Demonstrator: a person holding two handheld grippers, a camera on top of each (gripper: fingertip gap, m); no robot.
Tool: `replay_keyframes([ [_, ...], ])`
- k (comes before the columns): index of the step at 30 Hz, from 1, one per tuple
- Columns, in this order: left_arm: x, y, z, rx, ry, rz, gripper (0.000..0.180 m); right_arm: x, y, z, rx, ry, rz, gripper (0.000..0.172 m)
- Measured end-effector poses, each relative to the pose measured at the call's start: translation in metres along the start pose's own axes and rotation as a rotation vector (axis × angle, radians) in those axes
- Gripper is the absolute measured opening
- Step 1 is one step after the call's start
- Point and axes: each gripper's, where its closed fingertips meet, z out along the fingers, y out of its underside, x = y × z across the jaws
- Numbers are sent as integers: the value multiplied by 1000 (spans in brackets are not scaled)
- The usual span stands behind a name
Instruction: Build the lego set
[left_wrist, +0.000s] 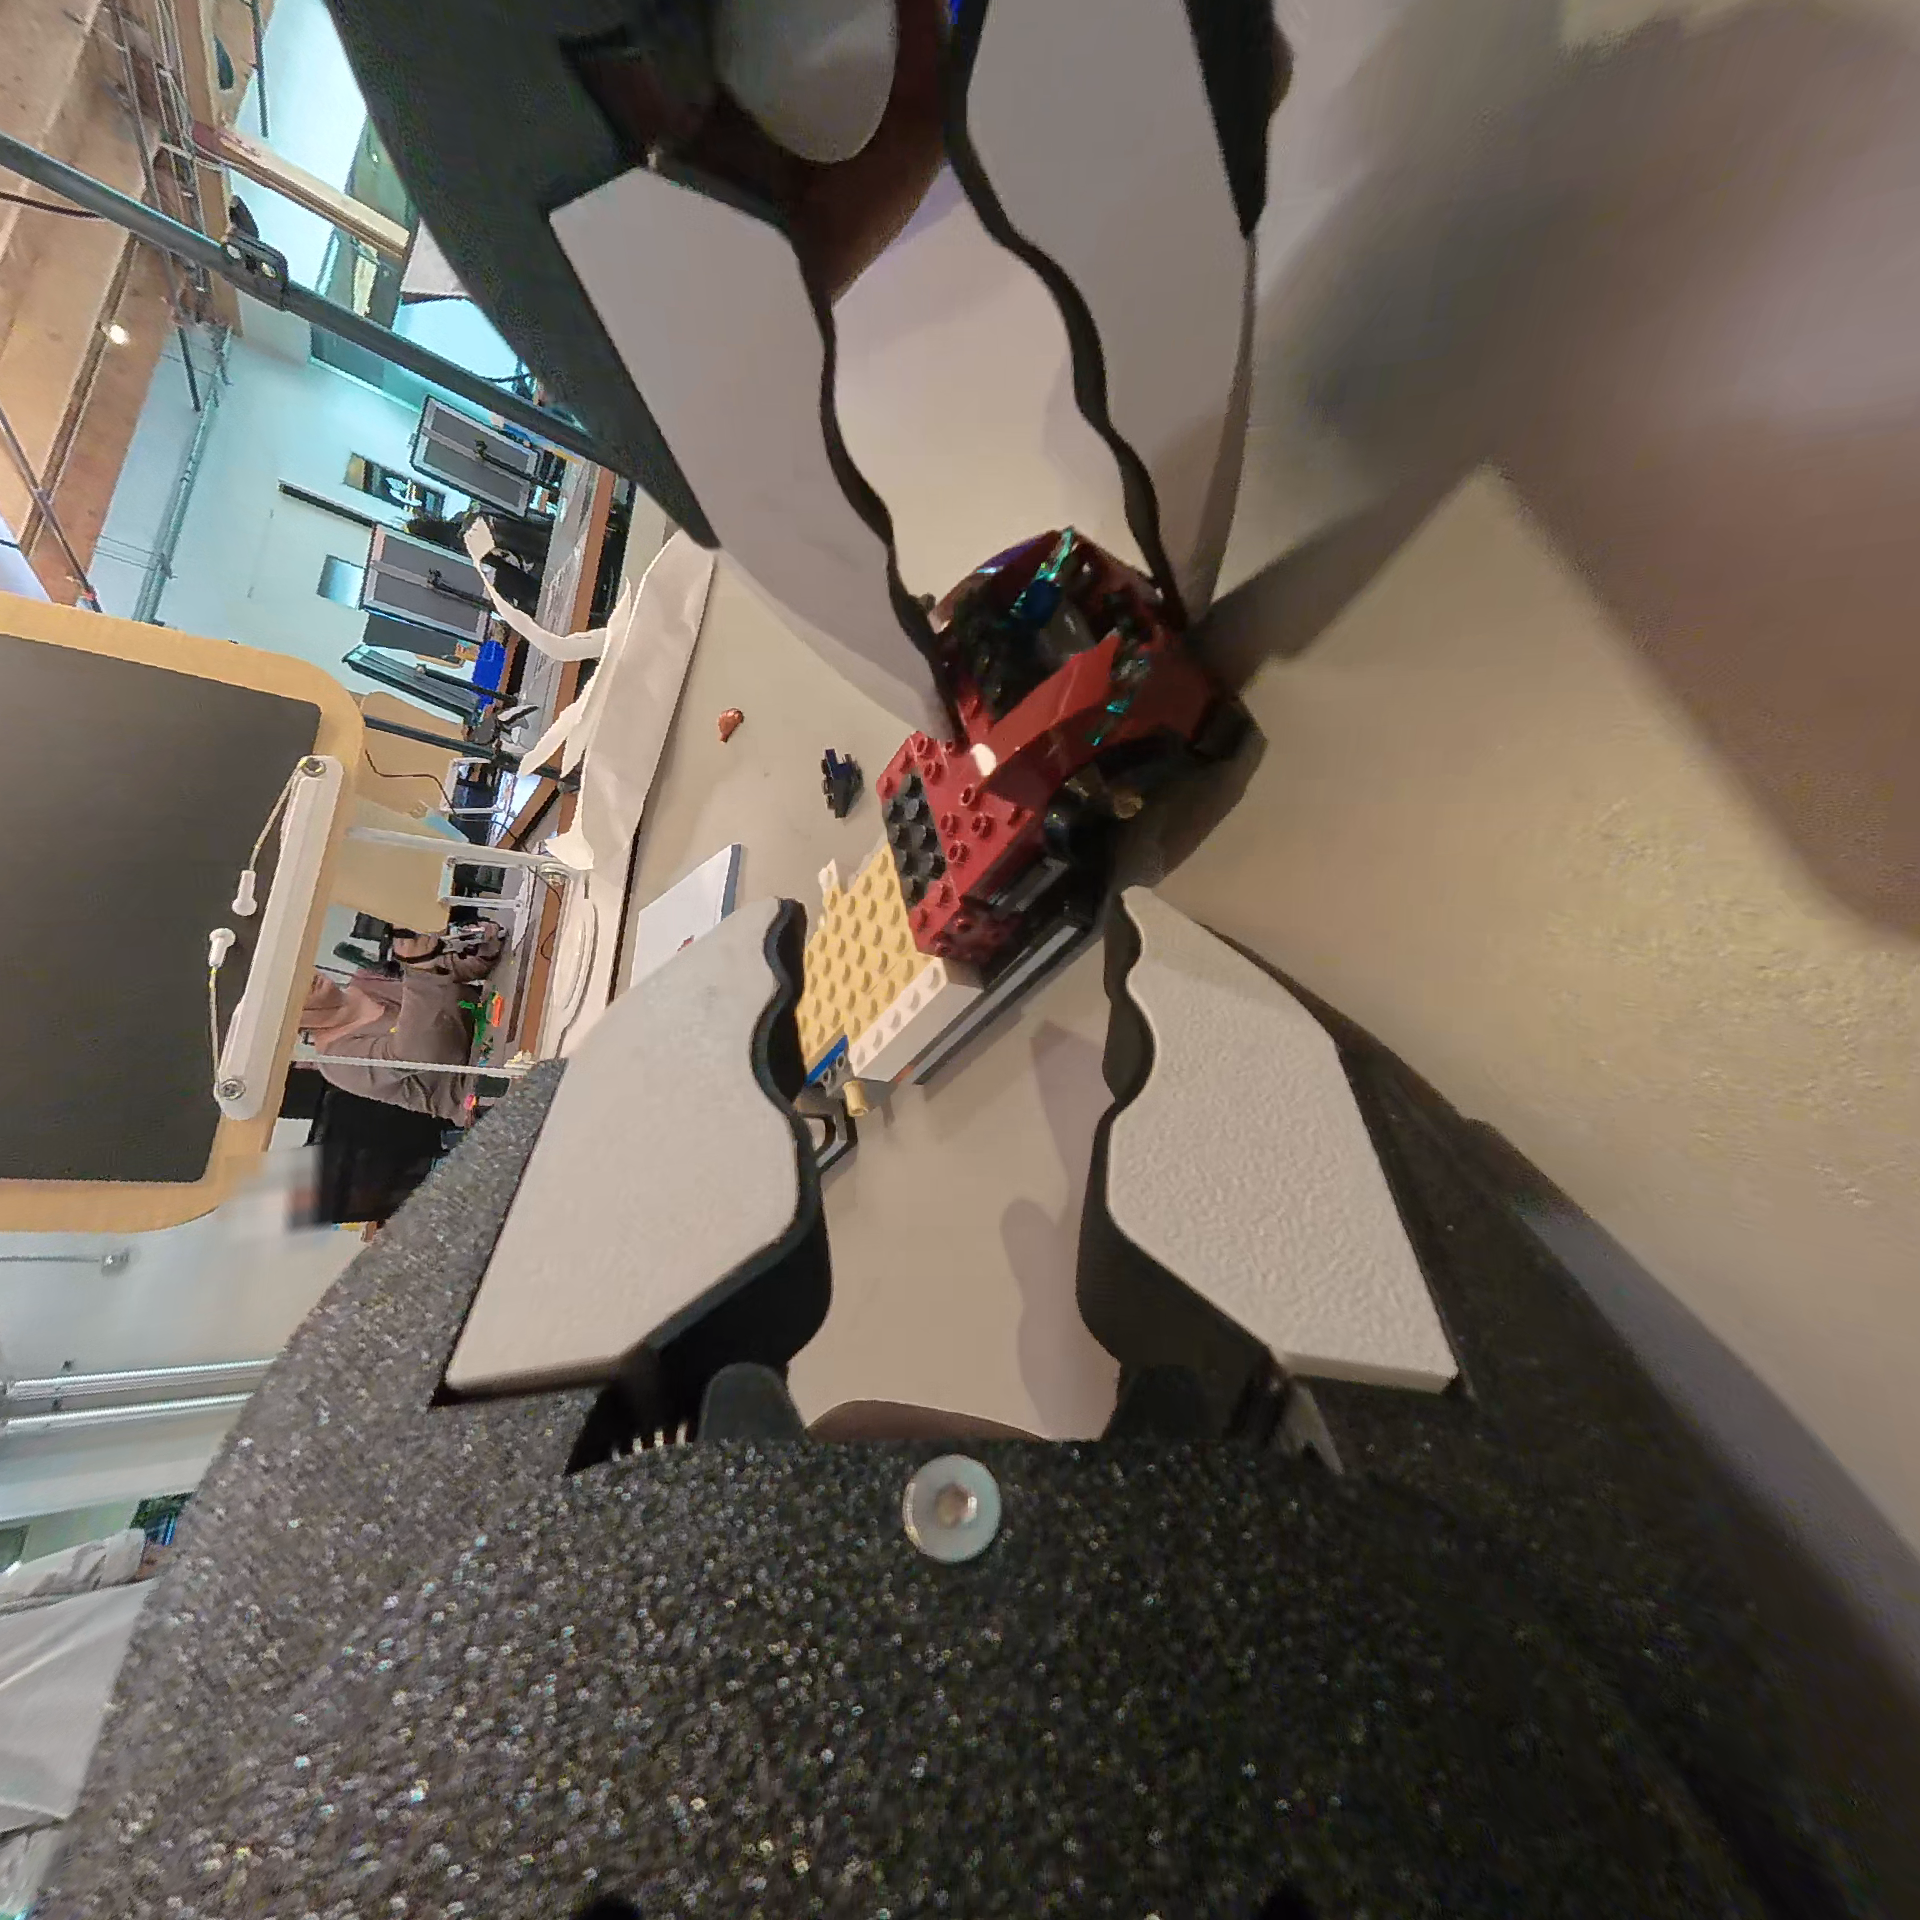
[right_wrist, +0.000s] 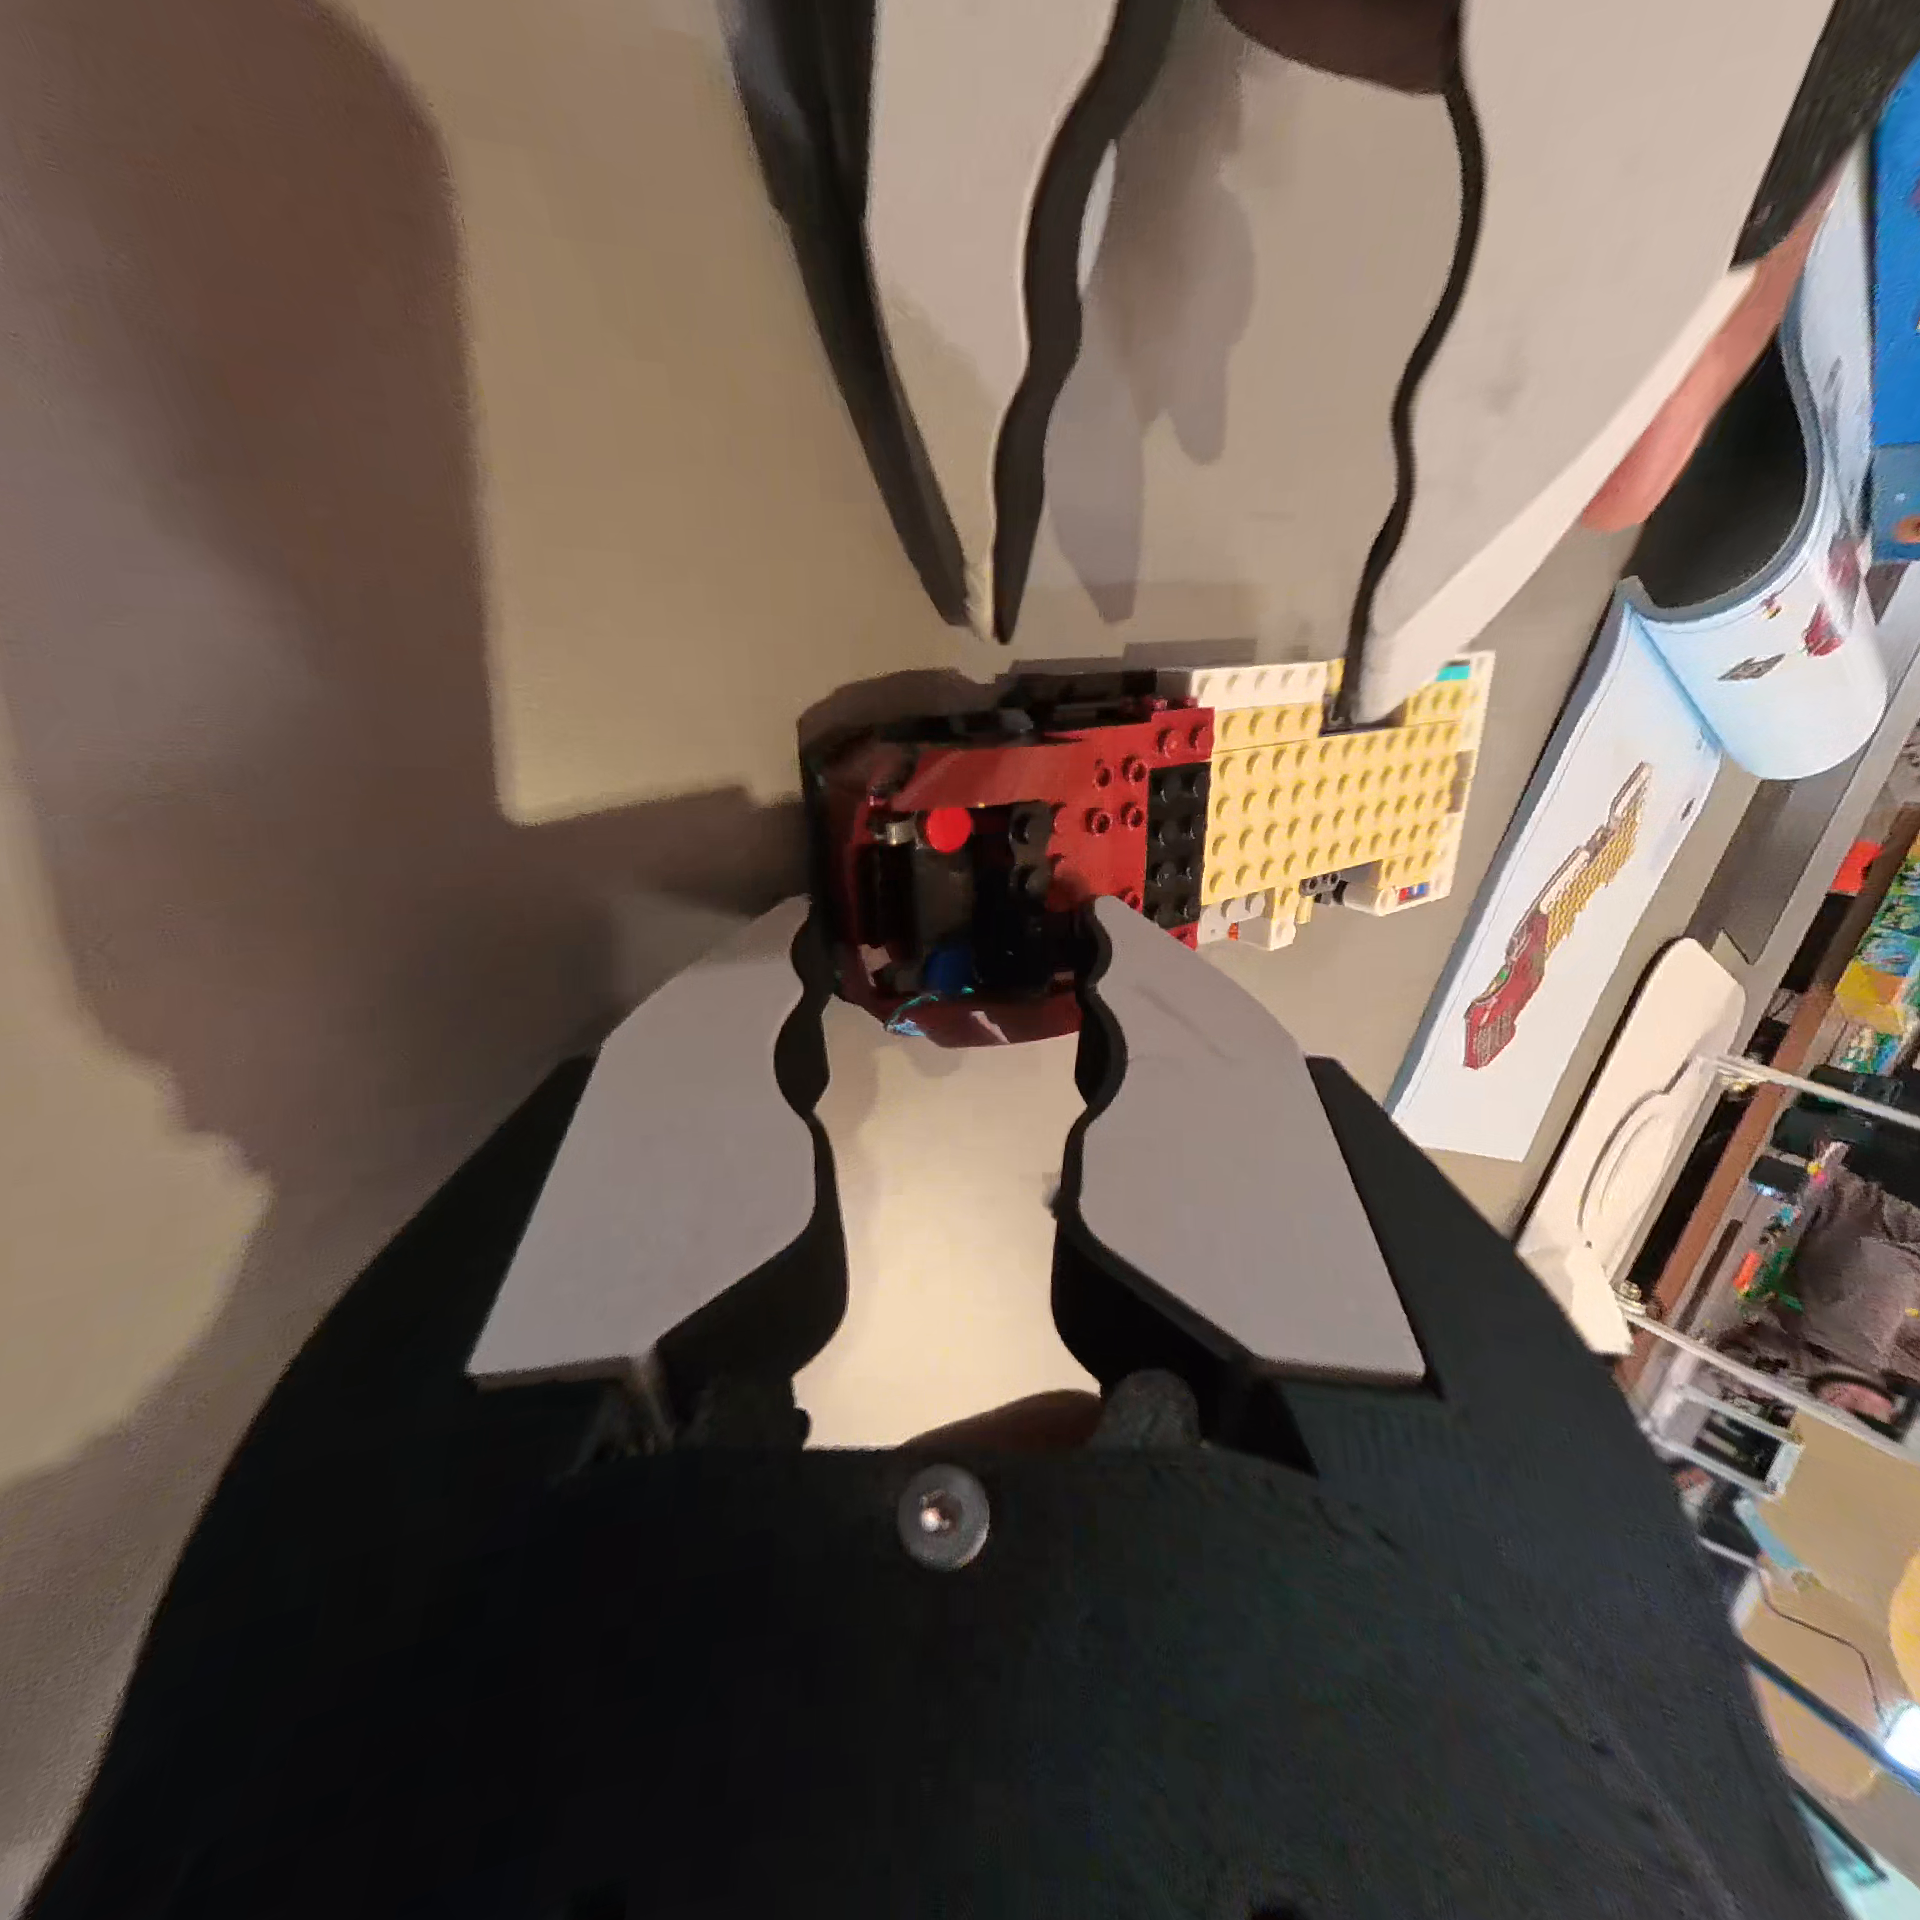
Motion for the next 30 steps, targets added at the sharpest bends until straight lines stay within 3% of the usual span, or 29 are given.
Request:
replay_keyframes([
  [8, -7, -1, 4, 6, -11, 14, 66, 18, -6, -21, 144, -109, 125, 45],
  [16, -21, -10, 32, 53, -8, 63, 73, 30, -11, -34, 225, -167, 151, 45],
  [22, -25, -13, 47, 105, -4, 60, 51, 30, -12, -34, 240, -153, 137, 45],
  [30, -40, -7, 52, 21, -170, 192, 35, 40, -3, -36, 288, -48, 174, 46],
])
